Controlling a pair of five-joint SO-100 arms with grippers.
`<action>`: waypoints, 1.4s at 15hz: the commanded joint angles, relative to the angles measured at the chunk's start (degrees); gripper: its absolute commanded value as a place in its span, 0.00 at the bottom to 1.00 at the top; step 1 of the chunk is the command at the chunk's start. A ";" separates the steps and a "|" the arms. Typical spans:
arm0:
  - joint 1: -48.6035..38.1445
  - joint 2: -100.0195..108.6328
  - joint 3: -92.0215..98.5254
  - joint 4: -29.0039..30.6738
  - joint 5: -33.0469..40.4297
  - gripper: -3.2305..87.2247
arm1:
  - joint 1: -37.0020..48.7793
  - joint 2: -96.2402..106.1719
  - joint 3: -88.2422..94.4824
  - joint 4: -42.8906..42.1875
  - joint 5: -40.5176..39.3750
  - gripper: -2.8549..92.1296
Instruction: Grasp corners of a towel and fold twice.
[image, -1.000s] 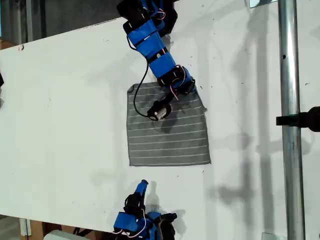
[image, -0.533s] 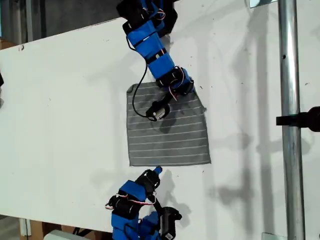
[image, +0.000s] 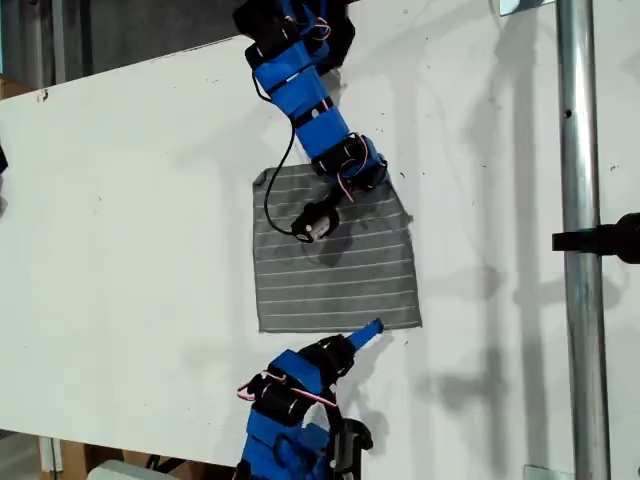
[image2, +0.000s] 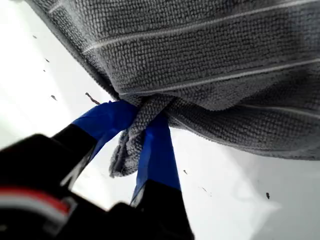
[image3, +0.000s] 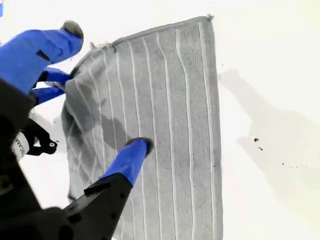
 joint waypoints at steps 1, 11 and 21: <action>1.49 -5.62 -1.05 -4.31 -2.55 0.44 | 1.85 0.35 -0.53 0.79 -0.62 0.03; 6.77 -24.96 -0.53 -17.84 -10.11 0.41 | 1.32 0.35 -0.88 1.32 -0.44 0.03; 7.21 -30.41 1.58 -24.08 -12.74 0.00 | 0.62 0.35 -2.20 2.29 0.00 0.03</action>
